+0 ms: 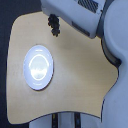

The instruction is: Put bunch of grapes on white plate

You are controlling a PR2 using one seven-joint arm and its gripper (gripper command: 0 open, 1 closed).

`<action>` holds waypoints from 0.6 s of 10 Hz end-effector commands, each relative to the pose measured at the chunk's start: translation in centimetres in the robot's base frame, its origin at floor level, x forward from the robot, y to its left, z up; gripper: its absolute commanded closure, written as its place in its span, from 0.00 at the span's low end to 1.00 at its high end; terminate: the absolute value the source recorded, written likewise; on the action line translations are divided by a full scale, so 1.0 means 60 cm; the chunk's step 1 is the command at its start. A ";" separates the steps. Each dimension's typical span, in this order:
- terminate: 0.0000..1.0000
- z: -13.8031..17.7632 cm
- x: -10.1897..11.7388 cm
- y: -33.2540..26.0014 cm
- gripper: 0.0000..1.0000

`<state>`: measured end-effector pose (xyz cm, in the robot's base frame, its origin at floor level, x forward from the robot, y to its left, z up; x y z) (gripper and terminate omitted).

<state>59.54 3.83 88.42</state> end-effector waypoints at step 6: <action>0.00 -0.018 -0.196 0.123 1.00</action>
<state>52.87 7.57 90.41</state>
